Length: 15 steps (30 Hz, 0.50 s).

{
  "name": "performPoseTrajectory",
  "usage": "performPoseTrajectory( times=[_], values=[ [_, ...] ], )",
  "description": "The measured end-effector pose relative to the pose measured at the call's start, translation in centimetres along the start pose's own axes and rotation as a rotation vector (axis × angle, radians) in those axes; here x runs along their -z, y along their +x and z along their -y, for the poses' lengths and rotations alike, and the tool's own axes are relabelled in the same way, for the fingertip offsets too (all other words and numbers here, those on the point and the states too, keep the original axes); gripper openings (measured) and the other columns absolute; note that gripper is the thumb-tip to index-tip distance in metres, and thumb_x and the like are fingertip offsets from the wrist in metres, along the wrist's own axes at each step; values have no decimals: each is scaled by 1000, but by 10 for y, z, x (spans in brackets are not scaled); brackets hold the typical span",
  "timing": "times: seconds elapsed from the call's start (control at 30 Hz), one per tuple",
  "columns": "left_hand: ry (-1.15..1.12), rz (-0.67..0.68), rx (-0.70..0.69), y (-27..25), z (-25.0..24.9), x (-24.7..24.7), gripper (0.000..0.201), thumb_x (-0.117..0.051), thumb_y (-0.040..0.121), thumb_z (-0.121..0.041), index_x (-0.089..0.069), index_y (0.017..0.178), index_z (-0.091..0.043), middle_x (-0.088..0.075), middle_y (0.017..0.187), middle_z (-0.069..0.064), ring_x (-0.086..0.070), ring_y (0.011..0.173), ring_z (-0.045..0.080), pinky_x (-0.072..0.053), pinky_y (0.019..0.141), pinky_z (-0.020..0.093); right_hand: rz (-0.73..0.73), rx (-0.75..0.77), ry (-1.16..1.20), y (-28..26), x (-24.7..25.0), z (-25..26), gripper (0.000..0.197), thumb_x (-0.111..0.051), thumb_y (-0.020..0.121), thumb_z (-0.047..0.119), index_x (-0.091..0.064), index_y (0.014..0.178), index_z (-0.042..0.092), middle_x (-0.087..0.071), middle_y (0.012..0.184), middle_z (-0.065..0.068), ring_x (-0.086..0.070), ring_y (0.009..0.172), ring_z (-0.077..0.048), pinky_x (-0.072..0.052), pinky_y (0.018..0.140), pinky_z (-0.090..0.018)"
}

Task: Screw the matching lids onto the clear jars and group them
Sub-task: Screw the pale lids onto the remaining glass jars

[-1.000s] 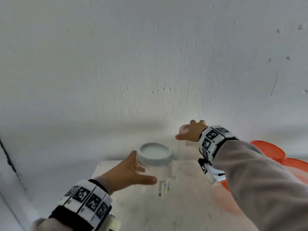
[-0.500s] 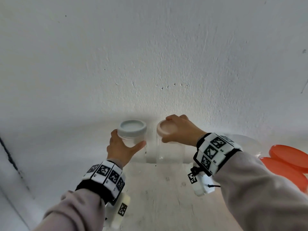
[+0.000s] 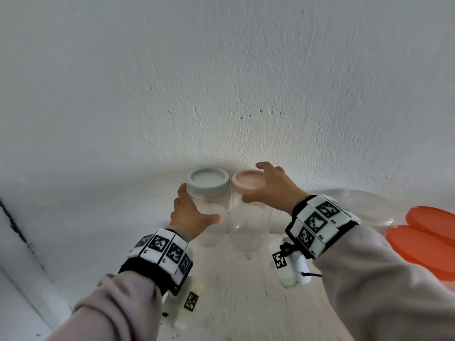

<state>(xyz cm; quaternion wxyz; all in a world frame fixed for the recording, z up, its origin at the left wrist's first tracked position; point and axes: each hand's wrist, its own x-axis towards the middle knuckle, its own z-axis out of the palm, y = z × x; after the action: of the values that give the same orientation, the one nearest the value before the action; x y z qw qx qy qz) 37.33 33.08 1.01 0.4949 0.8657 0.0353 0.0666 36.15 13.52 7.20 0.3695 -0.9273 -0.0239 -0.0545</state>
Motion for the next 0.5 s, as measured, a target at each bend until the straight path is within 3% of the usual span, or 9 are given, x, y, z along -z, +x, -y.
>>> performPoseTrajectory(
  times=[0.23, 0.37, 0.5],
  values=[
    [12, -28, -27, -8, 0, -4, 108, -86, 64, -26, -16, 145, -14, -39, 139, 11, -41, 127, 33, -38, 105, 49, -14, -6, 56, 2, 2, -5, 94, -78, 71, 22, -22, 147, 22, -33, 131, -2, -42, 103, -16, -37, 80, -26],
    [40, -40, -25, -12, -4, -5, 108, -86, 64, -30, -16, 144, -13, -37, 140, 12, -39, 127, 34, -36, 106, 49, 6, -17, 27, 2, 7, -8, 88, -76, 72, 24, -28, 144, 15, -32, 120, 4, -41, 103, -13, -35, 72, -19],
    [41, -29, -21, -12, -5, -4, 109, -87, 64, -30, -16, 144, -12, -38, 140, 12, -40, 128, 33, -37, 106, 47, 31, -9, -2, 0, 7, -7, 82, -73, 75, 24, -30, 144, 12, -33, 129, -1, -42, 105, -15, -36, 83, -24]
  ],
)
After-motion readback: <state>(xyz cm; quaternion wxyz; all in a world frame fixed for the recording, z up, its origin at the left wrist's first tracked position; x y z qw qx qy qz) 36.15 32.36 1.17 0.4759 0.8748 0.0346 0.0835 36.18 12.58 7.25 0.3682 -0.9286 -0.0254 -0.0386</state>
